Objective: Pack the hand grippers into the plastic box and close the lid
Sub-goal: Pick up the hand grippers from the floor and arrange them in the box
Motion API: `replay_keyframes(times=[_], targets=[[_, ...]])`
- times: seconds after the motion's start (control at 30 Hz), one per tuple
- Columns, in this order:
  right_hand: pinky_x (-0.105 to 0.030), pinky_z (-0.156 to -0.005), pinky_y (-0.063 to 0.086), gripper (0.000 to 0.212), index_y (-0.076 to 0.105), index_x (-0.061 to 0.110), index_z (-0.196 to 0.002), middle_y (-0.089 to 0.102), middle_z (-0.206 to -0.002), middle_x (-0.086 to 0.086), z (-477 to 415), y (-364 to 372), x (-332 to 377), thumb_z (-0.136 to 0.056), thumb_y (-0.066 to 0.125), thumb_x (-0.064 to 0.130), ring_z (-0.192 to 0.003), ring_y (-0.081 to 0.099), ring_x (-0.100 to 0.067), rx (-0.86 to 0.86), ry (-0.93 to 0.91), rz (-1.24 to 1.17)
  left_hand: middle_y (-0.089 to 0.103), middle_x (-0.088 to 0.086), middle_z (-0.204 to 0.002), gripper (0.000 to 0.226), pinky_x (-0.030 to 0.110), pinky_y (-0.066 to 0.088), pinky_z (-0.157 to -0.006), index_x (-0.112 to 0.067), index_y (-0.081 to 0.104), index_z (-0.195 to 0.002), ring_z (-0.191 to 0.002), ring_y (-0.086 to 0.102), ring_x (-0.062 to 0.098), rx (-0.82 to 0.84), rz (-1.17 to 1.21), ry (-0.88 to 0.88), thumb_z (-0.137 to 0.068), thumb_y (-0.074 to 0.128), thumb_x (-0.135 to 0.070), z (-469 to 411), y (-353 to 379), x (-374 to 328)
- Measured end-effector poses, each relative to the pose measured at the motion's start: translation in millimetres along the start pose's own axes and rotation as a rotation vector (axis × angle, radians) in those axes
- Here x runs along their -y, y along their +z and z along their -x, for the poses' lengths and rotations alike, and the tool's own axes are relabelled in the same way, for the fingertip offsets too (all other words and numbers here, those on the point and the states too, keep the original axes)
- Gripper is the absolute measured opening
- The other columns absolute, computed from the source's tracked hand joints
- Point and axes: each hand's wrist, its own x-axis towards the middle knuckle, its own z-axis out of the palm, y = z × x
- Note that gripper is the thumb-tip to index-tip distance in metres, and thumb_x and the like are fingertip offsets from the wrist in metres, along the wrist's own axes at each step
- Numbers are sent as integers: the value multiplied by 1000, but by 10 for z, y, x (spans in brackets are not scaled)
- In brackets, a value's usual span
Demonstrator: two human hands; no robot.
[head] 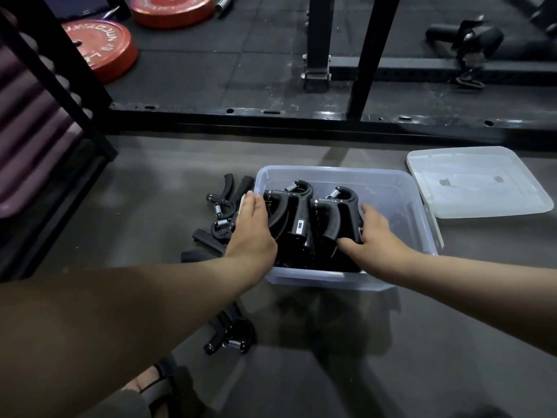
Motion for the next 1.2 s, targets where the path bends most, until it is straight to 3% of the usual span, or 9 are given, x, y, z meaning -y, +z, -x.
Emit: replay_keyframes(times=[0.1,0.2,0.4,0.63,0.8,0.93,1.1,1.2], targets=[[-44,-111,32,71,19,24,-147,16,-148,7,135,38,4,-87,56,38,-128,39,-31,-149,-150,178,-9,-5,-162,83,27,3,-120,-16,2,-156,-149,-7,11,-2,-10,-1,-83,33,9,-9,3,-8],[-41,-115,23,68,22,22,-149,18,-150,5,208,80,-50,-91,52,39,-132,30,-29,-131,-309,325,-9,-4,-162,84,27,3,-120,-16,2,-156,-149,-7,12,-9,-10,-1,-83,34,9,-22,10,-6],[-44,-115,20,54,32,22,-145,26,-149,-2,-23,-29,50,-95,44,39,-137,29,-31,-232,-132,165,-9,-5,-162,82,20,-1,-115,-18,2,-156,-149,-8,11,0,10,-19,-84,33,9,-31,-8,-42],[-34,-111,18,50,36,24,-143,28,-146,7,34,-5,170,-96,44,38,-133,28,-19,-234,-386,273,-12,-7,-162,84,19,-1,-113,-20,0,-156,-148,-8,8,34,16,-10,-83,31,10,-34,-14,-11],[-39,-117,11,56,31,20,-146,20,-151,0,36,131,113,-95,43,40,-141,18,-18,-229,-317,312,-12,-7,-162,84,18,-1,-109,-19,0,-156,-148,-8,8,70,-4,13,-83,30,9,-47,-43,16],[-47,-115,18,63,35,14,-145,22,-151,-9,183,78,-18,-90,40,45,-141,20,-26,-193,-544,463,-11,-7,-162,85,17,1,-110,-18,1,-156,-148,-8,8,83,12,19,-82,32,10,-53,-71,28],[-48,-104,33,56,56,9,-134,44,-145,-14,241,5,-157,-85,59,36,-138,39,-31,-62,-944,778,-8,-2,-162,83,18,2,-112,-16,3,-155,-149,-7,11,64,32,28,-83,36,11,-76,-49,27],[-49,-103,34,56,58,8,-133,48,-142,-15,77,-27,-156,-86,57,40,-135,43,-33,-93,-925,865,-9,-1,-162,82,19,1,-113,-15,5,-155,-149,-6,12,65,43,16,-83,34,11,-132,-57,-12]])
